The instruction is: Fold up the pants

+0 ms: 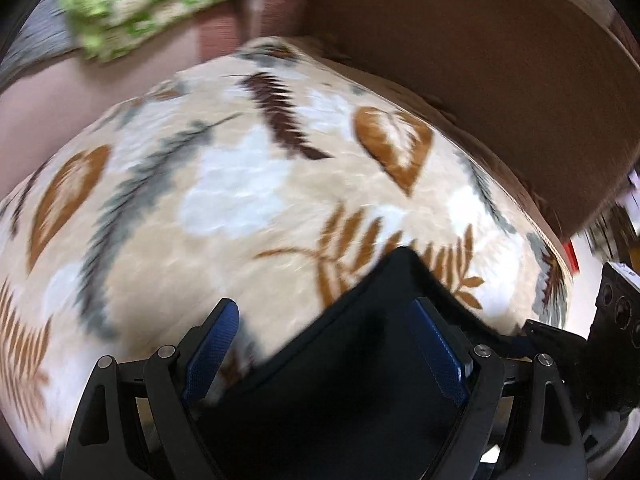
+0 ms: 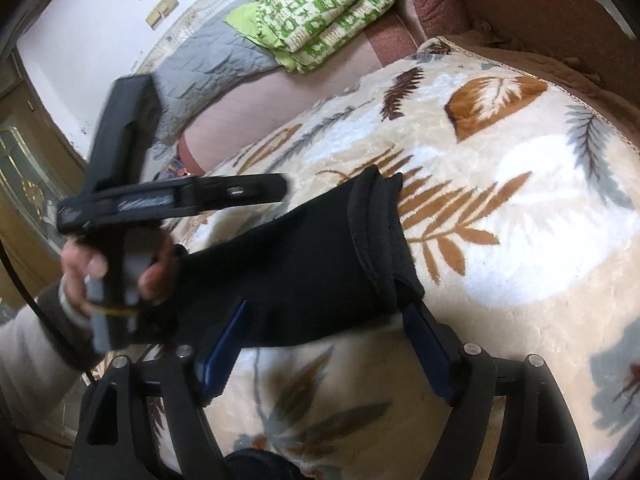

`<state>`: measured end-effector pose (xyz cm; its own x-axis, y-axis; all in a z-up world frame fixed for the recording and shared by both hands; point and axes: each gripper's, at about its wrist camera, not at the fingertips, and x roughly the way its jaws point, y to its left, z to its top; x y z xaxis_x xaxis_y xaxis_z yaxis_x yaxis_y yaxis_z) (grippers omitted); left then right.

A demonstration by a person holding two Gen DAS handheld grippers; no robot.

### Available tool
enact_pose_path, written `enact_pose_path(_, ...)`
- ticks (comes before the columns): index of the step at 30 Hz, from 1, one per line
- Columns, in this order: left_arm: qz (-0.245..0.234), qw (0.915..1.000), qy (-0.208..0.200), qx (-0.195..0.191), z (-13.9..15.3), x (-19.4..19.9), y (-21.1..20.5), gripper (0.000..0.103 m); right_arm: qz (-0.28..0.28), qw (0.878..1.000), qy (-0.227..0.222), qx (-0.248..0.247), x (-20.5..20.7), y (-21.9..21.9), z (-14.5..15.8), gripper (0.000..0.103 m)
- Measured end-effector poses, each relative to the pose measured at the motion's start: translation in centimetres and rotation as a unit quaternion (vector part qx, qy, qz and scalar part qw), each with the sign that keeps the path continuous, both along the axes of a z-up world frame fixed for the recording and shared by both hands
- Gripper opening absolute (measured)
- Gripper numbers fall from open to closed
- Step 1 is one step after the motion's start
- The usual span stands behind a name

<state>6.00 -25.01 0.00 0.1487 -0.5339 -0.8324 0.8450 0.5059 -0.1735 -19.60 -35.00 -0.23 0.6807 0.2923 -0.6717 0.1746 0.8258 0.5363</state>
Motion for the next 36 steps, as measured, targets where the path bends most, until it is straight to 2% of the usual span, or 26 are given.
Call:
enact_pose_path(4, -0.038, 0.9991, -0.006, 0.02, -1.3, 0.5, -3.4, 0.088, 0.007, 1.0, -0.015, -0.005, 0.2, 0.2, -0.2, 0.083)
enact_pose_path(7, -0.056, 0.9979, 0.013, 0.029, -2.7, 0.8, -5.3, 0.085, 0.008, 1.0, -0.026, -0.009, 0.6, 0.2, -0.4, 0.083)
enact_pose_path(9, -0.06, 0.9976, 0.006, 0.032, -3.4, 0.6, -5.9, 0.079, 0.004, 1.0, -0.029, -0.01, 0.9, 0.2, -0.5, 0.083)
enact_pose_path(10, -0.062, 0.9979, -0.001, 0.02, -3.6, 0.6, -6.0, 0.077, 0.001, 1.0, -0.029, -0.009, 1.3, 0.2, -0.6, 0.083)
enact_pose_path(12, -0.064, 0.9979, 0.0, 0.011, -3.7, 0.5, -6.1, 0.069, -0.005, 0.999, -0.029, -0.017, 1.9, 0.3, -0.8, 0.078)
enact_pose_path(13, -0.061, 0.9981, 0.006, 0.004, -3.8, 0.7, -6.0, 0.066, -0.008, 0.999, -0.025, -0.025, 2.2, 0.3, -0.9, 0.059)
enact_pose_path(14, -0.058, 0.9983, 0.01, 0.0, -3.6, 0.7, -5.7, 0.059, -0.014, 0.999, -0.013, -0.03, 2.6, 0.1, -1.3, 0.028)
enact_pose_path(15, -0.053, 0.9985, 0.017, -0.002, -3.5, 0.9, -5.4, 0.052, -0.023, 1.0, -0.007, -0.017, 2.7, -0.4, -1.6, 0.02)
enact_pose_path(17, -0.041, 0.9988, 0.026, -0.003, -2.6, 1.4, -4.6, 0.048, -0.038, 0.999, -0.008, 0.038, 2.5, -1.6, -1.7, 0.011)
enact_pose_path(18, -0.029, 0.9993, 0.023, -0.009, -1.8, 1.6, -3.8, 0.047, -0.038, 0.998, -0.009, 0.047, 2.4, -1.7, -1.4, 0.01)
enact_pose_path(22, 0.026, 0.9981, 0.035, -0.044, 2.3, 2.8, 0.9, 0.049, -0.018, 0.999, -0.038, 0.022, 2.5, -0.6, 2.1, 0.01)
enact_pose_path(24, 0.061, 0.9957, 0.043, -0.055, 4.4, 3.2, 4.3, 0.06, -0.001, 0.998, -0.06, 0.017, 2.8, 0.4, 4.2, 0.01)
enact_pose_path(29, 0.136, 0.9876, 0.026, -0.074, 9.0, 2.7, 14.2, 0.071, 0.062, 0.994, -0.095, 0.002, 5.0, 4.8, 8.5, 0.01)
enact_pose_path(33, 0.191, 0.9783, 0.028, -0.075, 10.3, 1.3, 21.4, 0.074, 0.119, 0.988, -0.095, 0.002, 7.8, 9.9, 9.0, 0.01)
enact_pose_path(36, 0.222, 0.9713, 0.031, -0.079, 10.1, 0.1, 25.2, 0.075, 0.16, 0.984, -0.075, 0.014, 10.1, 14.1, 7.3, 0.01)
